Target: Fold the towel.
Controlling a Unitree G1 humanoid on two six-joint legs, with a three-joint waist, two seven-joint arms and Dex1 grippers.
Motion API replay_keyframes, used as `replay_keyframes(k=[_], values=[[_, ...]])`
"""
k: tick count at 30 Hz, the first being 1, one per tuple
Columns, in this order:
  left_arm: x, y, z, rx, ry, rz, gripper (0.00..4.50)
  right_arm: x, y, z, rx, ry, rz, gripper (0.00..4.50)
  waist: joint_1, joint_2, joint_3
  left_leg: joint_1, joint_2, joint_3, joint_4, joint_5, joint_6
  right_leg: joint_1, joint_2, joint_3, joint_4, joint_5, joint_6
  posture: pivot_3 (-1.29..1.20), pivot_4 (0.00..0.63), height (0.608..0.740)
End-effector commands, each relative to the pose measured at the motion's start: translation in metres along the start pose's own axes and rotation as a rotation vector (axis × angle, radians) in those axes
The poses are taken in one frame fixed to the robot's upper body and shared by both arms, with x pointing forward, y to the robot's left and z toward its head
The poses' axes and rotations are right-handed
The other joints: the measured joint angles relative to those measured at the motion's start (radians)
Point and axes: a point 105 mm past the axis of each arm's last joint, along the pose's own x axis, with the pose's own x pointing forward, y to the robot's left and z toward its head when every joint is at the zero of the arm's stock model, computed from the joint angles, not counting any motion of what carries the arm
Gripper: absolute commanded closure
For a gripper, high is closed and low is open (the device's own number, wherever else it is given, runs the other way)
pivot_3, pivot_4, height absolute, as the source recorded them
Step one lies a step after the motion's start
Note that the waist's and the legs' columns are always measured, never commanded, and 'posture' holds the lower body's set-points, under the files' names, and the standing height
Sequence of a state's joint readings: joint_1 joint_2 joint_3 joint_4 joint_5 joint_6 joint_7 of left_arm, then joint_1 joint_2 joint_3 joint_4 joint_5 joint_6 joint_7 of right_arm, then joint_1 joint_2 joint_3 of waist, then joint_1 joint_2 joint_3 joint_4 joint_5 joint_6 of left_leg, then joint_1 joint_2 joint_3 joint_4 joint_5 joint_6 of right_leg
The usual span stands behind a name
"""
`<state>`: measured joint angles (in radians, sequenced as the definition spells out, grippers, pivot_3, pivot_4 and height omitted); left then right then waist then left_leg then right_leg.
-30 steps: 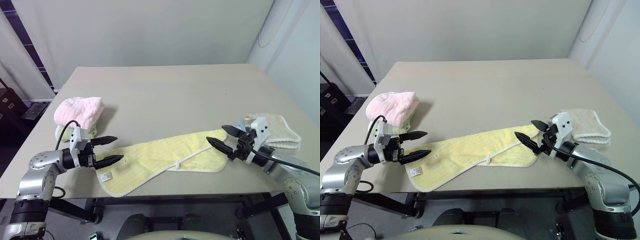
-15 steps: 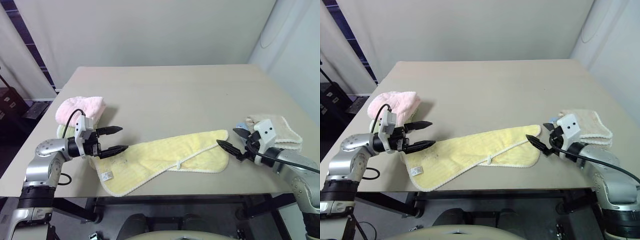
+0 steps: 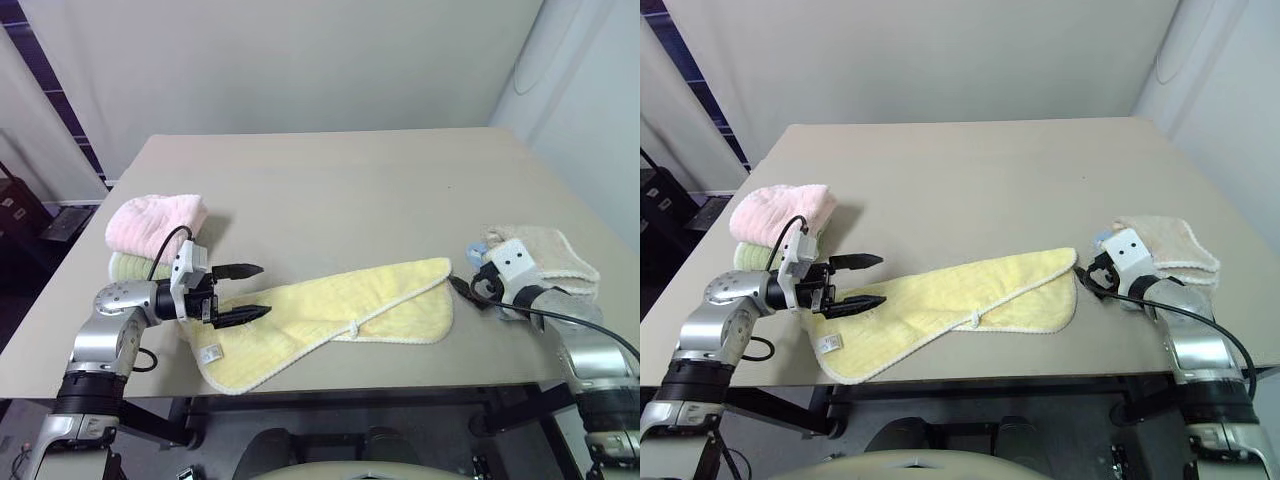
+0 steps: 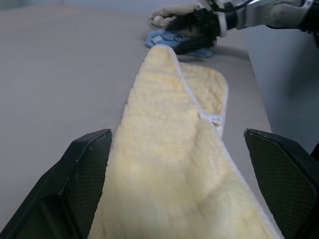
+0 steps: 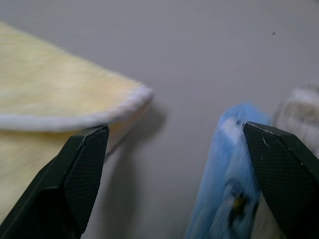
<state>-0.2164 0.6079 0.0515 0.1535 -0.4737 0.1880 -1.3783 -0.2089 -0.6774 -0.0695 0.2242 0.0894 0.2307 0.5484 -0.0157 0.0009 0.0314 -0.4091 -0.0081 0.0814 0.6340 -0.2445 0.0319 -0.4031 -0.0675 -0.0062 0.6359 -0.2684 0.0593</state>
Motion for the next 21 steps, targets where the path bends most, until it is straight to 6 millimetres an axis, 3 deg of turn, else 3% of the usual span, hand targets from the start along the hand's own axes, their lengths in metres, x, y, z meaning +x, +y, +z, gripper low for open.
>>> replay_keyframes(k=[1,6,21], values=[[0.003,-0.005,0.0,0.027,0.003,-0.018,0.04,0.01,-0.003,0.018,-0.047,-0.063,-0.012,0.0,0.001,0.0,0.0,0.0,0.0,0.0,0.0,0.0,0.0,0.0,0.0,0.0,0.0,0.0,0.0,0.0,0.0,0.74],[0.008,-0.009,-0.01,0.01,0.0,-0.01,0.04,0.016,0.004,0.017,-0.115,-0.061,0.029,0.0,0.002,0.0,0.0,0.0,0.0,0.0,0.001,0.0,0.0,0.001,0.0,0.0,0.0,0.0,0.0,0.0,0.0,0.74],[0.005,-0.007,-0.014,0.024,0.006,0.004,0.04,0.014,0.037,0.042,-0.25,-0.203,0.244,0.0,0.0,0.0,0.0,0.0,0.001,0.0,0.009,-0.001,-0.002,0.0,0.0,0.0,0.01,0.0,0.0,0.0,0.0,0.74]])
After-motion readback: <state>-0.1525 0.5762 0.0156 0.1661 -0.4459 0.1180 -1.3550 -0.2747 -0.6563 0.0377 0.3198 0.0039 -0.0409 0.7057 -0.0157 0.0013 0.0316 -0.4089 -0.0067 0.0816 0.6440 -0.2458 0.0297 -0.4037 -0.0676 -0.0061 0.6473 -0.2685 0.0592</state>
